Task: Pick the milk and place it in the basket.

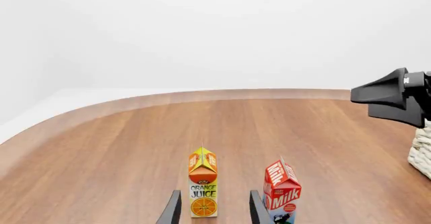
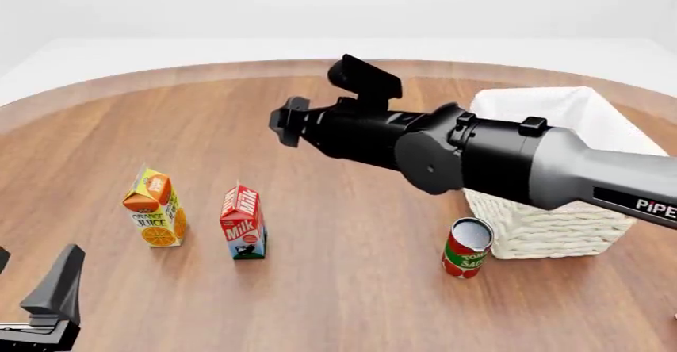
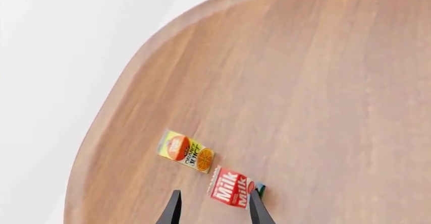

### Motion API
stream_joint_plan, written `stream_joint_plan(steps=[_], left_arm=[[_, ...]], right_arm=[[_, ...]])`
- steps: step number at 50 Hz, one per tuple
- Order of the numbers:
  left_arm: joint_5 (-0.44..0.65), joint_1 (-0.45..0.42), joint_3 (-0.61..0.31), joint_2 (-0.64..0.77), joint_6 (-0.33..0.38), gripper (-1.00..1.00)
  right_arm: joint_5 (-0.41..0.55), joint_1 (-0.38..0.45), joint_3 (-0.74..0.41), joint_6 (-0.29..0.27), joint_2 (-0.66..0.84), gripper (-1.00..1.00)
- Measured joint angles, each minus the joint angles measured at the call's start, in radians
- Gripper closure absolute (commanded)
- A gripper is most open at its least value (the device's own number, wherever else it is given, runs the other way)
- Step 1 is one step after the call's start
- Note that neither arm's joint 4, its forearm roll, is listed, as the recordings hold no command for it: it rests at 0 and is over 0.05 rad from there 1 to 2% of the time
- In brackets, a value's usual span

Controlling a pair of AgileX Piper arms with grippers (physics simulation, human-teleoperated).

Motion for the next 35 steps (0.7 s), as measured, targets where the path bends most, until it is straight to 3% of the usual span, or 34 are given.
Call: stream_joint_plan(steps=[15, 35], left_arm=[[0.0, 0.0, 0.0, 0.0, 0.0, -1.0], [0.0, 0.0, 0.0, 0.0, 0.0, -1.0]], right_arm=[[-0.021, -0.006, -0.026, 0.035, 0.074, -1.0], [-0.083, -0.012, -0.004, 0.139, 0.138, -1.0]])
